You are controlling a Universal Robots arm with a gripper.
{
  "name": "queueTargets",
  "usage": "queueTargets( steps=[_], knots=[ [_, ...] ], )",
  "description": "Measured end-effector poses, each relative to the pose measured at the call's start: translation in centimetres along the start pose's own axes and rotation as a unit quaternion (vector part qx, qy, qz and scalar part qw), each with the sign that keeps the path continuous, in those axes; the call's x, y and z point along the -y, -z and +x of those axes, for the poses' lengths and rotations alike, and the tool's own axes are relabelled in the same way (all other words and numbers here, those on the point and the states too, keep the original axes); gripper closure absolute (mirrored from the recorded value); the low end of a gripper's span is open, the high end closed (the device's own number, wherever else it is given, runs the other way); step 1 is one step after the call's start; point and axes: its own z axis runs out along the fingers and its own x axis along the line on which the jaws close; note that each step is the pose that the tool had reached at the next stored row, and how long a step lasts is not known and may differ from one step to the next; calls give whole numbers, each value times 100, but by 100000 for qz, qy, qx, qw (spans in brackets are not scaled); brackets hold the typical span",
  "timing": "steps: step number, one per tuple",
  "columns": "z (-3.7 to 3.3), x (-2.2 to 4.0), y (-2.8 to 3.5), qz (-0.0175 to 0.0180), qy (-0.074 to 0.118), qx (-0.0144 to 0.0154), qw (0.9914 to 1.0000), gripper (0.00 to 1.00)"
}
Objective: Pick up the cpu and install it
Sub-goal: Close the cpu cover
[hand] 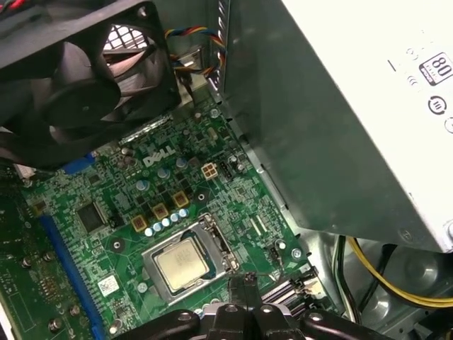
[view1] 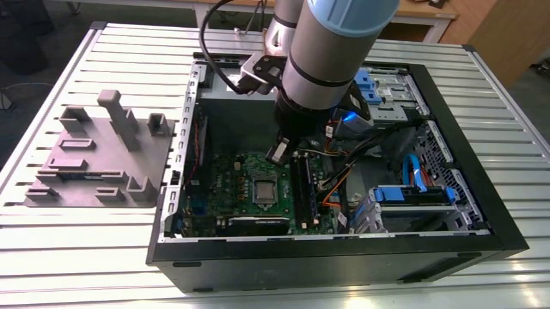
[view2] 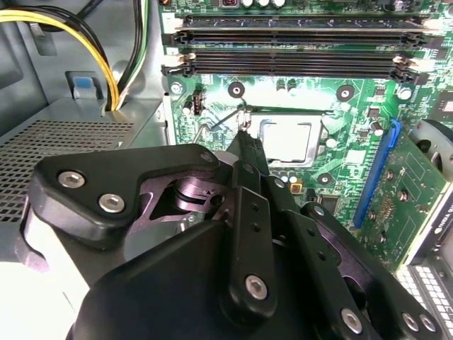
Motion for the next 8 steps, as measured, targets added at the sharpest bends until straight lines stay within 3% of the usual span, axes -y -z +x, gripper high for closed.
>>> queueTargets(
  steps=[8],
  knots=[
    [111, 58, 8, 36, 20, -65, 100000, 90]
  ],
)
